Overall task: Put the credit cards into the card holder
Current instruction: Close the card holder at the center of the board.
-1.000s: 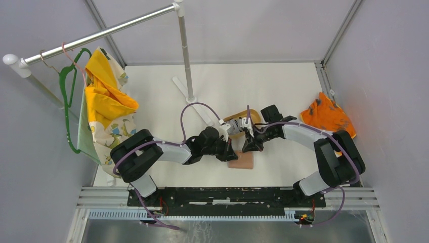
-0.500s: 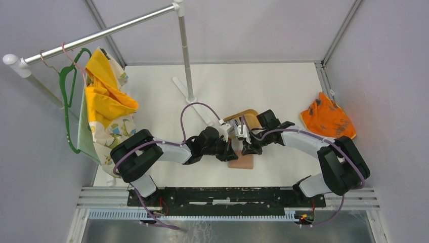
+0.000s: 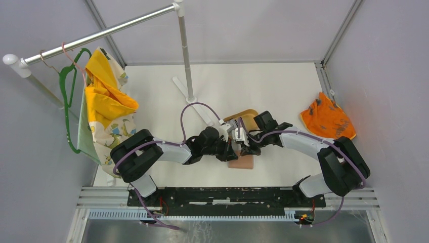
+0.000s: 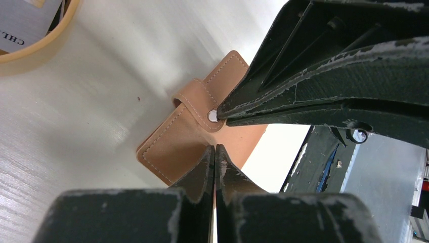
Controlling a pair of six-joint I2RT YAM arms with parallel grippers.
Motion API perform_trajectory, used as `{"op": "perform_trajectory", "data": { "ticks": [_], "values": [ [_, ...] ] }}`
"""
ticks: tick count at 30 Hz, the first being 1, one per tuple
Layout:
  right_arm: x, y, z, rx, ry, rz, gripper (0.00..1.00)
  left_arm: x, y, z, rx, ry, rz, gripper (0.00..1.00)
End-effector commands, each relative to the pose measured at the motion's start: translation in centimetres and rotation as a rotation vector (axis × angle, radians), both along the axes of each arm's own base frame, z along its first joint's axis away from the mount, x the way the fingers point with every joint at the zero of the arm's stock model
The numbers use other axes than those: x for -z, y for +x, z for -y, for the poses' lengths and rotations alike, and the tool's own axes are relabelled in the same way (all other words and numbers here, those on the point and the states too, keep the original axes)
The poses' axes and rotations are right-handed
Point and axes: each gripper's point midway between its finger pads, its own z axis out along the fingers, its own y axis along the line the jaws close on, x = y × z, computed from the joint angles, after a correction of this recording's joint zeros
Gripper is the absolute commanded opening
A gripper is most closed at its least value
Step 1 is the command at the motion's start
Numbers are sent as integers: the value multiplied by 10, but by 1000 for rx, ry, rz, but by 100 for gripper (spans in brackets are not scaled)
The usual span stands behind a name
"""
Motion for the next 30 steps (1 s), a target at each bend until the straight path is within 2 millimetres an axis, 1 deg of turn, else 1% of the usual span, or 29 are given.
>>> {"op": "perform_trajectory", "data": {
  "ticks": [1, 12, 22, 30],
  "values": [
    [-7, -4, -3, -36, 13, 33, 0, 10, 2, -3, -14, 37, 10, 2],
    [-2, -17, -2, -115, -23, 61, 0, 9, 2, -3, -13, 36, 12, 2],
    [-7, -18, 1, -129, -21, 95, 0, 9, 2, -3, -10, 36, 12, 2],
    [-1, -24, -2, -153, -34, 91, 0, 10, 2, -3, -11, 37, 8, 2]
  ]
}}
